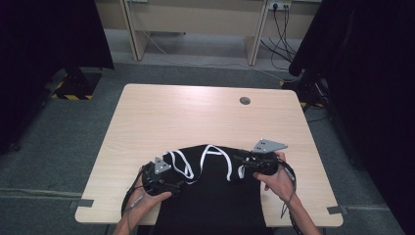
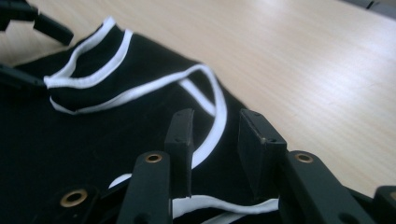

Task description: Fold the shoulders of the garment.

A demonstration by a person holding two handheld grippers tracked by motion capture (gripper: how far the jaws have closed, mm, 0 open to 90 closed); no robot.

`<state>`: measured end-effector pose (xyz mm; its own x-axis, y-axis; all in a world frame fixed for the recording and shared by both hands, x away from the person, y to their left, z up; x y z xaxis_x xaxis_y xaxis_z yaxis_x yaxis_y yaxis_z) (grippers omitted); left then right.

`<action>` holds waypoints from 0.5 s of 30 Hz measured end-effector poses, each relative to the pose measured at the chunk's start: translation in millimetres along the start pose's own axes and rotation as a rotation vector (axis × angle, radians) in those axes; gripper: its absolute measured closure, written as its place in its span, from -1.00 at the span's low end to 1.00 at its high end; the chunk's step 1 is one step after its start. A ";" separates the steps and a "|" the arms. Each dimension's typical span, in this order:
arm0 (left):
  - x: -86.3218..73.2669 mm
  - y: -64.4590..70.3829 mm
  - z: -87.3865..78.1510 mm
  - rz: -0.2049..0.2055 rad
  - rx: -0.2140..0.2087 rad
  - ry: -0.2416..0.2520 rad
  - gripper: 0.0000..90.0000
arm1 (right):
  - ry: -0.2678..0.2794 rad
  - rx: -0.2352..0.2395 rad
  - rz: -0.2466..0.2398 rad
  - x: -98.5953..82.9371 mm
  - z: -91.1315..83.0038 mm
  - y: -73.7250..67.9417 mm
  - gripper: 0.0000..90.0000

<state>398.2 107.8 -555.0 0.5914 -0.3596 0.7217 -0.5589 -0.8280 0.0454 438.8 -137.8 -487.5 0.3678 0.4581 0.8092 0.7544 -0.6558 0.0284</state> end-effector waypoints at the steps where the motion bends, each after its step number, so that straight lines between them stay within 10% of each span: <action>1: 0.0 0.0 0.0 0.000 0.000 0.000 -1.00 | -0.015 0.003 -0.003 -2.8 2.7 -1.5 0.47; 9: 0.0 0.0 0.0 0.000 0.000 0.000 -1.00 | -0.189 -0.007 -0.047 -52.6 18.2 -9.4 0.48; 15: 0.0 0.0 0.0 0.000 0.000 0.000 -1.00 | -0.132 -0.012 -0.013 -47.8 9.5 -5.4 0.32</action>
Point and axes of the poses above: each handheld gripper's, and its own axes: z roughly forward along the jaws, x roughly out of its top, y roughly to its right, the point moved 10 cm from there along z, roughly forward along the jaws, and after that the axes turned 2 degrees about -x, right-handed, at the moved point
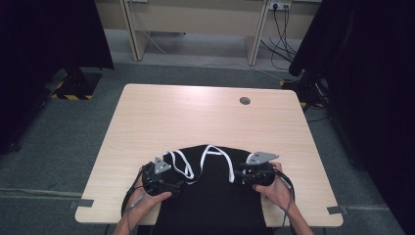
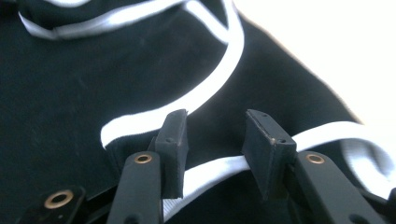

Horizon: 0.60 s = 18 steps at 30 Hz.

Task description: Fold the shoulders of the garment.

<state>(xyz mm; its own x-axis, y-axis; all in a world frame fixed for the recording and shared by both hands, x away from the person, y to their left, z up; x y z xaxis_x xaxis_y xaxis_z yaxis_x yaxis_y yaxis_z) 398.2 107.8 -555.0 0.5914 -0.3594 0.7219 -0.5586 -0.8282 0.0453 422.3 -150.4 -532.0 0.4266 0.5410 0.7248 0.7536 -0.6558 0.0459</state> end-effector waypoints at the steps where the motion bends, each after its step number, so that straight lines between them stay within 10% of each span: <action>1: 0.0 0.0 0.0 0.000 0.000 0.000 -1.00 | 0.015 -0.007 0.015 2.0 -4.5 2.8 0.30; 8: 0.0 0.0 0.0 0.000 0.000 0.000 -1.00 | -0.011 -0.058 0.107 -17.4 -22.9 26.7 0.20; 18: 2.5 -1.1 2.5 -0.001 0.001 0.000 -1.00 | -0.040 -0.075 0.119 -24.7 -8.6 39.8 0.21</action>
Point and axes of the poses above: each handheld gripper's, and its own axes: z roughly forward along the jaws, x roughly out of its top, y roughly to its right, the point moved 10 cm from there along z, roughly forward along the jaws, and after that the axes turned 2 degrees about -x, right-handed, at the moved point
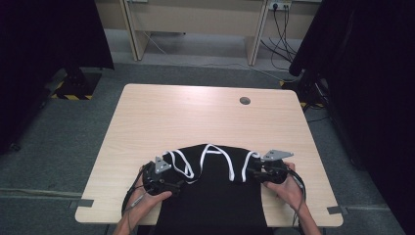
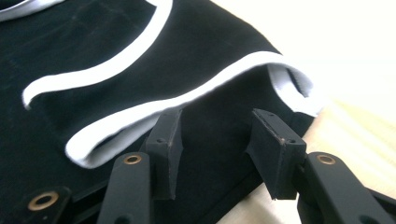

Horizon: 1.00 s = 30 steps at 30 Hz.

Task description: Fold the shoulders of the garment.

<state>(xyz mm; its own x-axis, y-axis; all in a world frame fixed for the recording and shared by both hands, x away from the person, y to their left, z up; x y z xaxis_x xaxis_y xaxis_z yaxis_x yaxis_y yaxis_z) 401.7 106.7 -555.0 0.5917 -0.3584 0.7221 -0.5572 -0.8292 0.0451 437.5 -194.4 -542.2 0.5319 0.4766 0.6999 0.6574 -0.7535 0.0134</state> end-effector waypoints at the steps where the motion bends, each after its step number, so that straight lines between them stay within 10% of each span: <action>1: 1.0 -0.7 1.0 -0.001 0.001 0.001 -1.00 | 0.001 -0.004 0.001 1.5 1.6 2.4 0.21; 24: 30.5 -9.7 30.8 -0.014 0.020 -0.001 -1.00 | 0.013 -0.060 0.058 16.5 17.2 53.6 0.17; 30: 30.8 -9.7 31.1 -0.015 0.021 0.000 -1.00 | 0.056 -0.036 0.109 14.8 13.3 47.4 -0.17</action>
Point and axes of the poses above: each handheld gripper's, and its own axes: z roughly forward along the jaws, x roughly out of its top, y roughly to its right, the point moved 10 cm from there along z, roughly forward along the jaws, and after that the axes turned 2 degrees about -x, right-handed, at the moved point
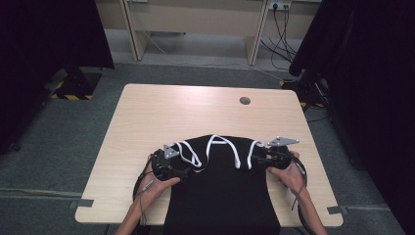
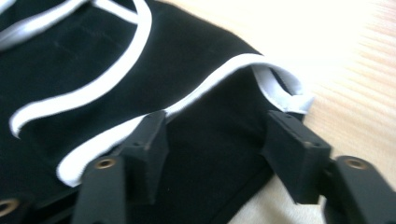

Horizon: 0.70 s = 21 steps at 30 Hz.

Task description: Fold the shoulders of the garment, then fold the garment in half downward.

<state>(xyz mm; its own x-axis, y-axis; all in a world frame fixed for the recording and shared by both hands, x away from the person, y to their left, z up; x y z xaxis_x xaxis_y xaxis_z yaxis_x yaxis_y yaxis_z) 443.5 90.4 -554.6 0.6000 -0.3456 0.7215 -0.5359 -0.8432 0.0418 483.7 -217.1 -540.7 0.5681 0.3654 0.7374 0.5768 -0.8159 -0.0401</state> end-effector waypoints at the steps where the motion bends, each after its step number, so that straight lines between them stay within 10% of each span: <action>1: 0.0 0.0 0.0 0.000 0.000 0.000 -1.00 | 0.008 -0.003 0.014 -0.7 -2.2 0.5 -0.22; 21: -0.2 0.5 -0.4 0.004 -0.007 -0.001 -1.00 | 0.061 -0.004 0.057 -4.2 -21.8 2.0 -0.43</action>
<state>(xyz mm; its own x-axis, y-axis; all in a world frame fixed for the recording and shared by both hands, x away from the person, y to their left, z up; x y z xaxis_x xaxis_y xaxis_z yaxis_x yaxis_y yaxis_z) 442.9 90.2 -554.5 0.5986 -0.3496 0.7207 -0.5425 -0.8389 0.0436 469.6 -230.0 -529.1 0.5631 0.2905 0.7736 0.5422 -0.8364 -0.0806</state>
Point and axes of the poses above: each handheld gripper's, and its own axes: z roughly forward along the jaws, x roughly out of its top, y roughly to its right, the point moved 10 cm from there along z, roughly forward along the jaws, and after that the axes turned 2 degrees about -x, right-handed, at the moved point
